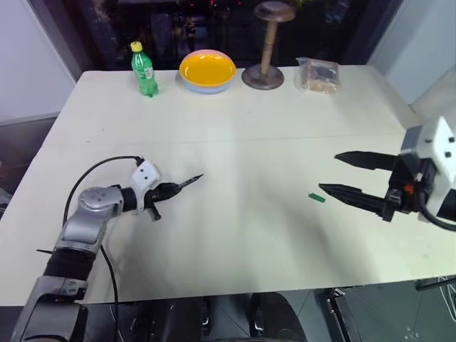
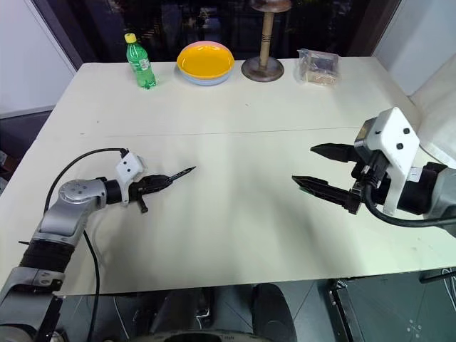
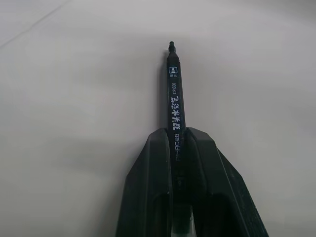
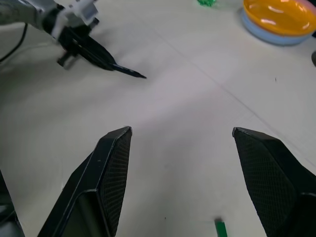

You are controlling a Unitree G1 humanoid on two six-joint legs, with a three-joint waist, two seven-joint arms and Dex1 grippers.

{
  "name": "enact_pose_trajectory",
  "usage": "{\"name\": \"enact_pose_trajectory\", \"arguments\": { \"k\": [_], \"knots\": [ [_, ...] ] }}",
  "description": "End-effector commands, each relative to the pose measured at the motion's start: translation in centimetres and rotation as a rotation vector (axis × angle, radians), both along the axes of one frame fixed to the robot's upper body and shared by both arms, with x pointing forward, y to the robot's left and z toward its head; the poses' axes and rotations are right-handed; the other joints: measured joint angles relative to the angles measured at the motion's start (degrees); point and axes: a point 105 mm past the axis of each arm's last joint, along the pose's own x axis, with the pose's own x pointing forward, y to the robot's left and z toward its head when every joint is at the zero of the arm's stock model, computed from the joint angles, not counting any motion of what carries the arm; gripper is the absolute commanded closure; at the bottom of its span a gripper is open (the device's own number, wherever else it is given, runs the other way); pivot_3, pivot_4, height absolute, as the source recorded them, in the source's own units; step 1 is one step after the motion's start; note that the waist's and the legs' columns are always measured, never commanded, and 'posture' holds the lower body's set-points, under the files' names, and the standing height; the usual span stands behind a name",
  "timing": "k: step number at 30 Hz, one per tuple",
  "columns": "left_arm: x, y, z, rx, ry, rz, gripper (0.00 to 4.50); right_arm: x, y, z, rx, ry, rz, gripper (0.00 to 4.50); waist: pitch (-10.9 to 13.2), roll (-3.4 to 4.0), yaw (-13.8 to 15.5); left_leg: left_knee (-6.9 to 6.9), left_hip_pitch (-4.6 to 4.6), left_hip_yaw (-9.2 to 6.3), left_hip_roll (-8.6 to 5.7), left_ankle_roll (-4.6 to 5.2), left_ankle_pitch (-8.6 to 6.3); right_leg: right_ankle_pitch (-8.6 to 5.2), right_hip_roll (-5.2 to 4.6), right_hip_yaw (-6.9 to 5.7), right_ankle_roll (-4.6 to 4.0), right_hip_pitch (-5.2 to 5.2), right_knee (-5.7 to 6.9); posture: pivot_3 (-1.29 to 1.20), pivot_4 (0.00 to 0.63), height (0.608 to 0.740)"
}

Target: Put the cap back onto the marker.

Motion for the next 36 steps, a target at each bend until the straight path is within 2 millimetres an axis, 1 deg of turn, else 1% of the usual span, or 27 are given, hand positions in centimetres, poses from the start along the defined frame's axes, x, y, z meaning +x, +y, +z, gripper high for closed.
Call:
{"name": "enact_pose_trajectory", "arguments": {
  "k": [1, 3, 9, 12, 15, 18, 21, 25, 28, 30, 34, 36],
  "knots": [
    [-0.3, -0.6, 4.8, -0.005, -0.121, -0.091, 4.48, 0.5, -0.9, -0.9, -0.008, -0.002, -0.024, 1.14, 0.0, 0.0, 0.0, 0.0, 0.0, 0.0, 0.0, 0.0, 0.0, 0.0, 0.0, 0.0, 0.0, 0.0, -0.01, 0.0, 0.15, 0.74],
    [-0.7, -0.9, 6.4, 0.0, -0.147, -0.132, 4.48, 1.0, -1.5, -1.8, 0.0, 0.009, -0.051, 1.14, 0.0, 0.0, -0.1, 0.0, 0.0, 0.0, -0.01, 0.0, 0.0, 0.0, -0.01, 0.0, 0.0, 0.01, -0.02, 0.0, 0.15, 0.74],
    [-1.7, -2.0, 9.9, -0.011, -0.192, -0.224, 4.48, 2.2, -2.9, -4.4, 0.009, 0.061, -0.085, 1.14, 0.0, 0.02, -0.1, -0.01, 0.0, 0.02, -0.01, 0.01, 0.0, 0.0, 0.05, -0.01, 0.0, 0.01, -0.02, 0.0, 0.15, 0.74],
    [-2.6, -2.7, 10.9, -0.005, -0.19, -0.282, 4.48, 2.9, -3.3, -5.4, -0.002, 0.074, -0.084, 1.14, 0.0, 0.01, -0.1, 0.0, 0.0, 0.04, -0.01, 0.02, 0.01, 0.0, 0.1, -0.02, 0.02, 0.02, -0.01, 0.0, 0.15, 0.74],
    [-3.0, -3.2, 11.8, 0.002, -0.201, -0.316, 4.48, 3.8, -3.4, -6.4, -0.004, 0.08, -0.081, 1.14, 0.0, 0.01, 0.0, 0.0, 0.01, 0.09, -0.02, 0.03, 0.01, 0.01, 0.17, -0.03, 0.05, 0.03, 0.0, 0.0, 0.15, 0.74],
    [-3.4, -3.8, 12.5, 0.007, -0.21, -0.35, 4.48, 5.1, -3.9, -7.5, 0.002, 0.079, -0.098, 1.14, 0.0, 0.0, 0.0, 0.04, 0.02, 0.14, -0.02, 0.03, 0.02, 0.09, 0.39, -0.05, 0.21, 0.03, 0.03, 0.0, 0.15, 0.74],
    [-3.8, -4.3, 12.8, 0.017, -0.209, -0.38, 4.48, 6.0, -4.5, -8.6, -0.002, 0.094, -0.108, 1.14, 0.0, -0.01, 0.1, 0.06, 0.02, 0.15, -0.01, 0.03, 0.02, 0.09, 0.47, -0.04, 0.25, 0.03, 0.03, 0.0, 0.15, 0.74],
    [-4.3, -4.5, 12.8, 0.044, -0.202, -0.407, 4.48, 7.1, -5.4, -10.2, -0.003, 0.115, -0.126, 1.14, 0.0, -0.01, 0.0, 0.06, 0.03, 0.18, 0.01, 0.03, 0.02, 0.09, 0.54, -0.03, 0.3, 0.03, 0.05, 0.0, 0.15, 0.74],
    [-4.7, -4.2, 12.5, 0.065, -0.175, -0.415, 4.48, 7.8, -6.0, -11.3, 0.004, 0.135, -0.145, 1.14, 0.0, 0.0, -0.1, 0.06, 0.04, 0.19, 0.04, 0.02, 0.03, 0.09, 0.57, -0.03, 0.33, 0.01, 0.09, 0.0, 0.15, 0.74],
    [-4.8, -3.9, 12.2, 0.074, -0.154, -0.414, 4.48, 8.2, -6.3, -11.6, 0.003, 0.137, -0.149, 1.14, 0.0, 0.0, -0.1, 0.06, 0.06, 0.2, 0.04, 0.01, 0.03, 0.09, 0.57, -0.02, 0.33, 0.02, 0.1, 0.0, 0.15, 0.74],
    [-5.0, -3.4, 11.8, 0.081, -0.128, -0.407, 4.48, 8.6, -6.3, -12.1, 0.011, 0.143, -0.147, 1.14, 0.1, 0.03, -0.1, 0.06, 0.07, 0.21, 0.06, -0.01, 0.04, 0.09, 0.58, -0.02, 0.35, 0.01, 0.12, 0.0, 0.15, 0.74],
    [-5.2, -3.2, 11.4, 0.09, -0.102, -0.409, 4.48, 8.7, -6.2, -12.7, 0.012, 0.16, -0.146, 1.14, 0.1, 0.02, 0.0, 0.06, 0.06, 0.2, 0.06, -0.01, 0.04, 0.09, 0.58, -0.02, 0.35, 0.02, 0.12, 0.0, 0.15, 0.74]
  ]
}}
